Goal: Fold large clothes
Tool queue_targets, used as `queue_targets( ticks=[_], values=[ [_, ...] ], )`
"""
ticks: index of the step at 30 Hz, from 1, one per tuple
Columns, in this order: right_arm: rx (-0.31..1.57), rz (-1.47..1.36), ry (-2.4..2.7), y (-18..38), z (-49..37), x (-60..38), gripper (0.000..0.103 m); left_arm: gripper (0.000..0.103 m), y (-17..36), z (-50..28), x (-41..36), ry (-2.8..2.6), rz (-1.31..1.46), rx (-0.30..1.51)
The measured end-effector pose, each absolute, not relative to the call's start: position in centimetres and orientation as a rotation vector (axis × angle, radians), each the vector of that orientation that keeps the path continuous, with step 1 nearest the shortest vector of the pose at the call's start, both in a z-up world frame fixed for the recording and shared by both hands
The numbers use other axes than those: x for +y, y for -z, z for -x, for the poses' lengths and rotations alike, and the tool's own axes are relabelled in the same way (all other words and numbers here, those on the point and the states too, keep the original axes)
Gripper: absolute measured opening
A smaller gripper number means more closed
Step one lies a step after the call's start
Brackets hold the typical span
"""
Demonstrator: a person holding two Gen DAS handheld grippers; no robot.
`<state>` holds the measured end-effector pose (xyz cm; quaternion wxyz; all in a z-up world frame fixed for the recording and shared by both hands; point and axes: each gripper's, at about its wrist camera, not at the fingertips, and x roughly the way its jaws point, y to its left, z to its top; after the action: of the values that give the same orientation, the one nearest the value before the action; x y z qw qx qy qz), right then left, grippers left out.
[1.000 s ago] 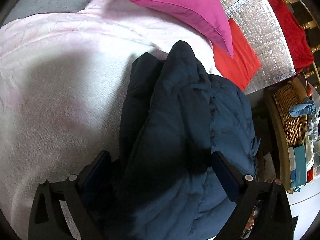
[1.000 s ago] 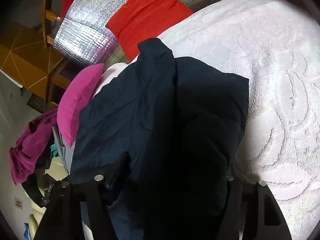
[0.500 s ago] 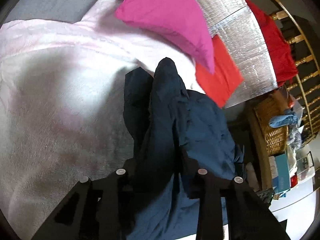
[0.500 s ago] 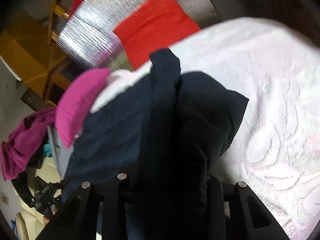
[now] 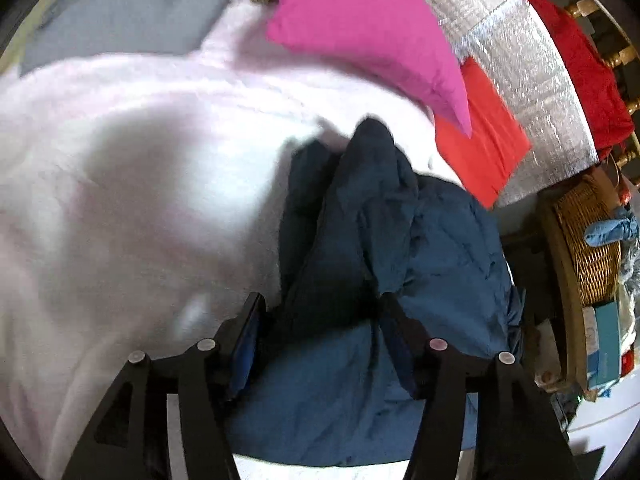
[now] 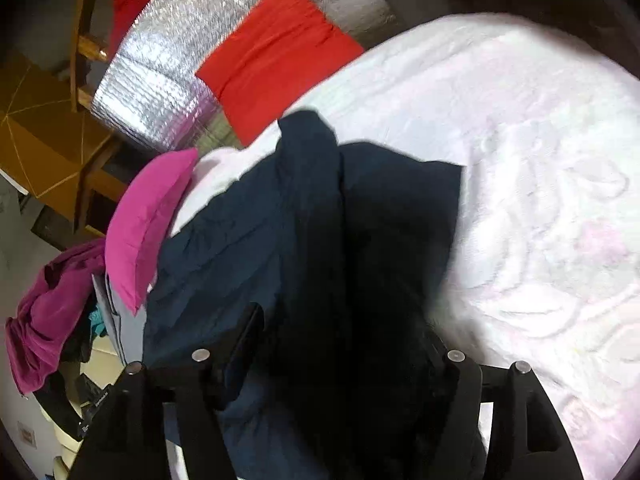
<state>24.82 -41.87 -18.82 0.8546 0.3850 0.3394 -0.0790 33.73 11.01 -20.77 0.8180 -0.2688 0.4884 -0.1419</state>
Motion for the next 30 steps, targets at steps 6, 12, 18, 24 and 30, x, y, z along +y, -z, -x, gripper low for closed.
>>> queue_targets(
  ticks=[6, 12, 18, 24, 30],
  values=[
    [0.629, -0.866, 0.197, 17.5, -19.1, -42.9, 0.074, 0.064, 17.4, -31.4, 11.8, 0.284, 0.526, 0.923],
    [0.603, -0.904, 0.149, 16.8, -17.0, -40.9, 0.075, 0.069, 15.5, -28.8, 10.6, 0.263, 0.392, 0.900],
    [0.664, -0.828, 0.114, 16.7, -17.6, -36.5, 0.072, 0.071, 16.0, -25.8, 8.7, 0.257, 0.300, 0.970],
    [0.729, -0.853, 0.039, 17.9, -18.7, -32.9, 0.069, 0.071, 18.3, -23.9, 8.8, 0.350, 0.443, 1.133],
    [0.833, -0.920, -0.001, 21.0, -19.2, -31.0, 0.072, 0.071, 21.1, -24.2, 10.0, 0.366, 0.644, 1.240]
  ],
)
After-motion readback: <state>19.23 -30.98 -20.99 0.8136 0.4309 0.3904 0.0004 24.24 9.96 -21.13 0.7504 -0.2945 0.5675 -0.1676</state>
